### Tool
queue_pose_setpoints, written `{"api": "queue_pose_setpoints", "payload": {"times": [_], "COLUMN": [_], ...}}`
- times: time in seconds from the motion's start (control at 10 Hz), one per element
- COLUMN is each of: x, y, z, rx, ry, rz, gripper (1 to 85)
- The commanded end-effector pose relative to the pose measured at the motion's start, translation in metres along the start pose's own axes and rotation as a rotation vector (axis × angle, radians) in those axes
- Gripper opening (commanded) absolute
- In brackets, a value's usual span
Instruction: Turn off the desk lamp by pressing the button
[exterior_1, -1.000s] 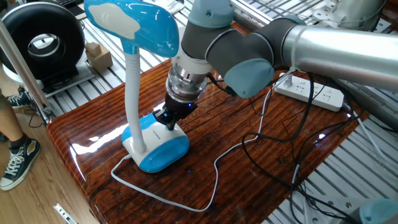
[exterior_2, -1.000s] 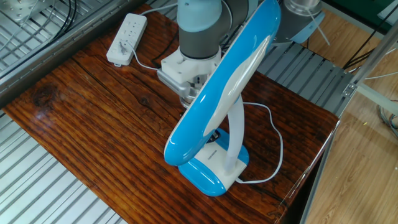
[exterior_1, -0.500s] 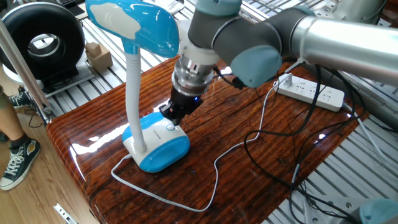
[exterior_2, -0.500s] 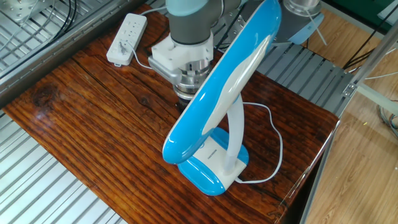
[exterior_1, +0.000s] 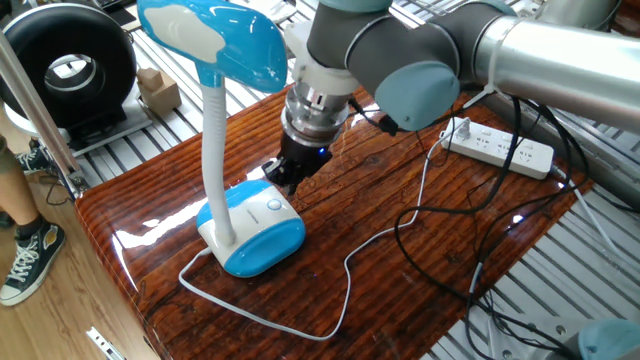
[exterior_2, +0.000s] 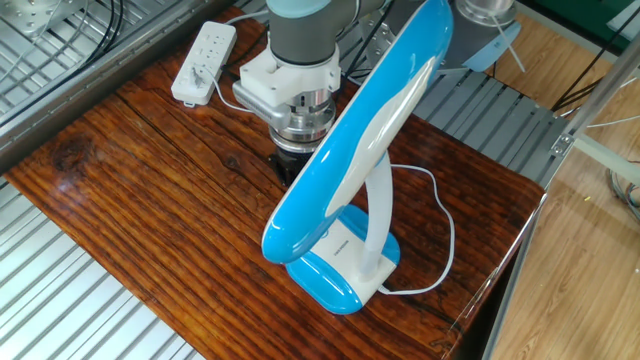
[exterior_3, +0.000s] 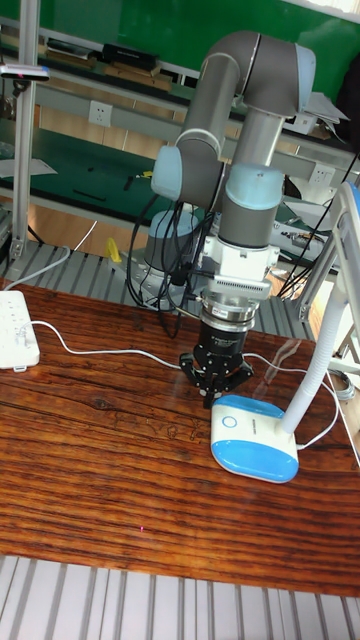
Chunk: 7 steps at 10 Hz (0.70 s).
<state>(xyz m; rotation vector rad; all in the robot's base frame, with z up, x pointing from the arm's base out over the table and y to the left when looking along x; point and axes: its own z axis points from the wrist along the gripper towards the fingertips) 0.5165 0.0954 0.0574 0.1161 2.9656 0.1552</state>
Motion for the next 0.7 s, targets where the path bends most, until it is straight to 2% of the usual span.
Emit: {"api": "queue_pose_setpoints", "payload": {"times": [0.0, 0.6], "x": [-0.0051, -0.0082], "y": [0.0007, -0.0002], "z": [-0.0027, -0.0037], "rx": [-0.011, -0.012], "ry": [-0.015, -0.029], "rz": [0.005, -0.014], "gripper": [1.3, 1.3]}}
